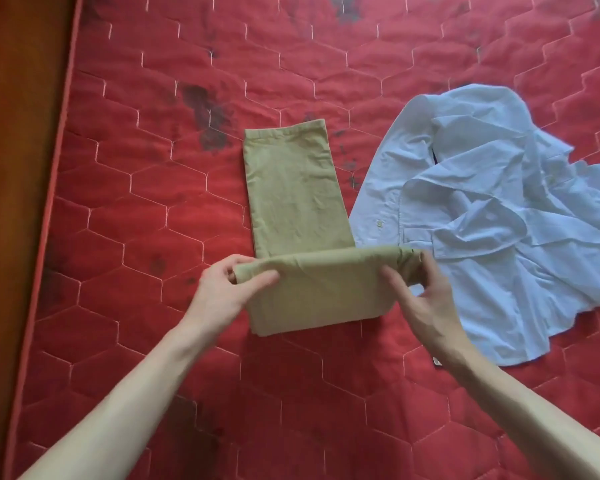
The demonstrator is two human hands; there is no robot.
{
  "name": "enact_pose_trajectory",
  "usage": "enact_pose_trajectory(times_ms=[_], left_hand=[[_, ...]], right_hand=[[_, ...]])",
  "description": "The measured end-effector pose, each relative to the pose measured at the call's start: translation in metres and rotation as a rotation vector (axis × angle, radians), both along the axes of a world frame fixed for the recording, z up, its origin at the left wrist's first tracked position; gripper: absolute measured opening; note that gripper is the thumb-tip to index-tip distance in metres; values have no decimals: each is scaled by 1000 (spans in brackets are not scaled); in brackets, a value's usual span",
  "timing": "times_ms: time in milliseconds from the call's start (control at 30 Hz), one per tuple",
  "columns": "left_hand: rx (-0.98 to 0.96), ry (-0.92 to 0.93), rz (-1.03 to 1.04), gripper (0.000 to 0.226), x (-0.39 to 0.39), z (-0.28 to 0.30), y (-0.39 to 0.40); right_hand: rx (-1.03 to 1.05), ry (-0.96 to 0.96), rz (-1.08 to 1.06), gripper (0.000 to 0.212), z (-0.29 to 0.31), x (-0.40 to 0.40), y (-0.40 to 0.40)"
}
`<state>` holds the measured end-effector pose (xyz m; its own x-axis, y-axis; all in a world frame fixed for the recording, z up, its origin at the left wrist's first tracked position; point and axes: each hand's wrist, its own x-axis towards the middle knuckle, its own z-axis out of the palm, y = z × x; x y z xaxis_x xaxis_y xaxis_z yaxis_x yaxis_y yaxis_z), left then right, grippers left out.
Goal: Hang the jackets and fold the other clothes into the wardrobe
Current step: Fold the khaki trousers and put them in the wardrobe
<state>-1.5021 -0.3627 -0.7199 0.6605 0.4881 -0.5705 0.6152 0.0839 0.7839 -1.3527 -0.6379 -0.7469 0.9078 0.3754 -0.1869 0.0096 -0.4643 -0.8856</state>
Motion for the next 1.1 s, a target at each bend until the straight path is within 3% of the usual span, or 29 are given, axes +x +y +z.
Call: enact_pose_trajectory(times_ms=[100, 267, 400, 600, 633, 700, 767, 900, 1100], left_hand=[[-62, -45, 244, 23, 13, -25, -8], [159, -26, 217, 6, 36, -64, -7], [319, -62, 225, 27, 54, -91, -5], [612, 45, 271, 24, 61, -107, -12], [660, 57, 297, 21, 61, -106, -14], [789, 85, 309, 35, 62, -102, -18], [913, 25, 97, 46, 56, -100, -23], [1063, 4, -508, 59, 29, -114, -34], [1107, 111, -604, 68, 30, -122, -35]], right_hand=[[-48, 47, -23, 23, -16, 12, 31], [-115, -14, -99, 23, -52, 33, 69], [-166, -48, -196, 22, -78, 42, 88], [-406, -145, -147, 21, -90, 52, 96], [-448, -210, -136, 27, -88, 51, 94], [-464, -356, -79, 46, -83, 45, 89], [-397, -463, 90, 52, -84, 36, 81], [-434, -381, 276, 63, -97, 22, 72], [-547, -403, 376, 75, -102, 27, 67]])
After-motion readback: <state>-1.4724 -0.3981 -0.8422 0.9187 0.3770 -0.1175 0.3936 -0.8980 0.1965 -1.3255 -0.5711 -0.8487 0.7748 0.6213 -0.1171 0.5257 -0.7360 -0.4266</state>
